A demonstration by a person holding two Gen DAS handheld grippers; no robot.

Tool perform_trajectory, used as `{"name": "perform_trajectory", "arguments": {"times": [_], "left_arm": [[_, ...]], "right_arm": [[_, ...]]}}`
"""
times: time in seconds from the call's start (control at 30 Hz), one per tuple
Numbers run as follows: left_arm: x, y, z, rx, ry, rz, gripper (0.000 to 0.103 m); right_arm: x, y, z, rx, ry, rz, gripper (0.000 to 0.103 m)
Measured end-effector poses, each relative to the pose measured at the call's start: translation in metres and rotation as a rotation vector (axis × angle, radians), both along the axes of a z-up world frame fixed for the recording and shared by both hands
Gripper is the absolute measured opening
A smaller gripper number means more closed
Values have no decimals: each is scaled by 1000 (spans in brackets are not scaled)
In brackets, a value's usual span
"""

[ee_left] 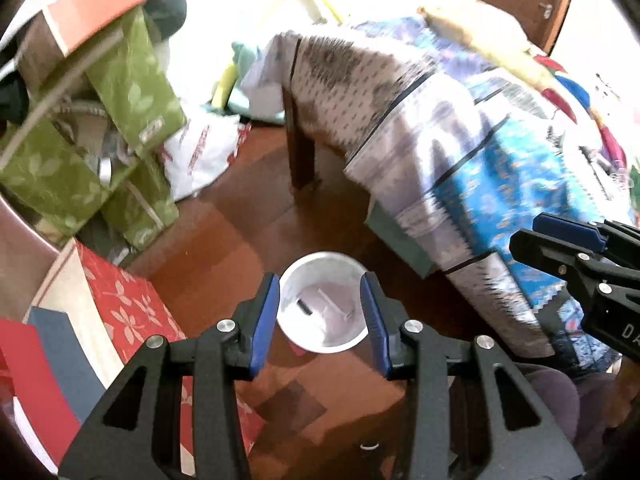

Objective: Collect trash
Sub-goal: 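Move the left tool back over the bed toward the black marker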

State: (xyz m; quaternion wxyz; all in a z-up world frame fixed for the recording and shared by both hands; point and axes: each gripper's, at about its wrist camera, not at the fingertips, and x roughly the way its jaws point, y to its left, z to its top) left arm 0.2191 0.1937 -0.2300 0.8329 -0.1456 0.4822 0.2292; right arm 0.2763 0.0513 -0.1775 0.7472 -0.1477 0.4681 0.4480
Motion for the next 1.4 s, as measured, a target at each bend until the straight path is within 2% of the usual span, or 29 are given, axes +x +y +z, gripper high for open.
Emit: {"name": "perform_trajectory", "arguments": {"times": [0.37, 0.7, 0.87, 1.07, 1.23, 1.4], "left_arm": [[-2, -67, 92, 76, -176, -76, 42], [37, -139, 128, 50, -277, -187, 45], [68, -173, 134, 10, -308, -259, 50], [120, -217, 129, -23, -296, -352, 50], [163, -243, 112, -89, -273, -405, 50], [207, -266, 85, -92, -232, -423, 50]], "right_arm": [[-5, -82, 69, 152, -119, -107, 36], [7, -167, 101, 221, -194, -244, 36], [27, -211, 104, 222, -227, -335, 36], [60, -263, 98, 189, -248, -447, 36], [95, -308, 84, 155, -230, -555, 36], [123, -336, 65, 129, -195, -619, 36]]}}
